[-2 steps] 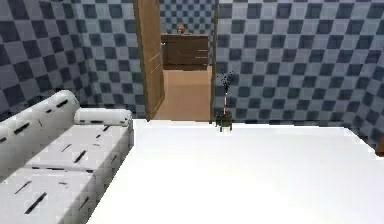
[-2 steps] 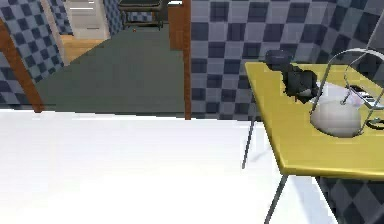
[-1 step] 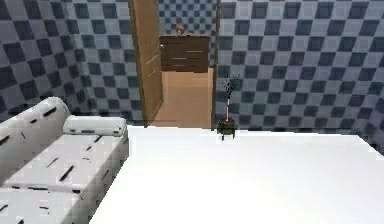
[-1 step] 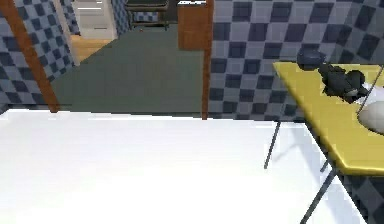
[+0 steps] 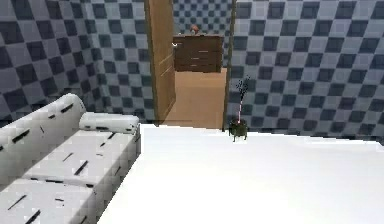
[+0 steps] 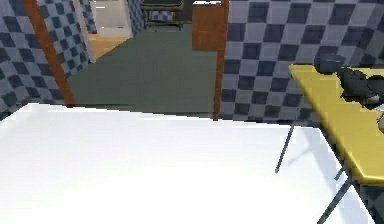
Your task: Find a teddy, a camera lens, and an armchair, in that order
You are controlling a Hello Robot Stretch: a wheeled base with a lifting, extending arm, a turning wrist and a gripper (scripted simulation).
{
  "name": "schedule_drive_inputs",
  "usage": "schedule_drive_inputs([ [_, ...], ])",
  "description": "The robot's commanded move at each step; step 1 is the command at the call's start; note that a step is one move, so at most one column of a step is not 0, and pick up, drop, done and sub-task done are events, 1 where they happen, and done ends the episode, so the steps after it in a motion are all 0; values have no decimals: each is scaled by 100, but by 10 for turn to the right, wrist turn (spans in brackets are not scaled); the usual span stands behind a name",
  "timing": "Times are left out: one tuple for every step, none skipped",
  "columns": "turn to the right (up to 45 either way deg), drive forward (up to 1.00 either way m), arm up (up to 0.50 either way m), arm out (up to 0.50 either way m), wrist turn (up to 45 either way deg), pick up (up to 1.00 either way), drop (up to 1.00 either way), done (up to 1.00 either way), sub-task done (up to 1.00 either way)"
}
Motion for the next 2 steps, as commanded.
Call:
schedule_drive_inputs([
  [0,100,0,0,0,0,0,0,0],
  [-30,0,0,0,0,0,0,0,0],
])
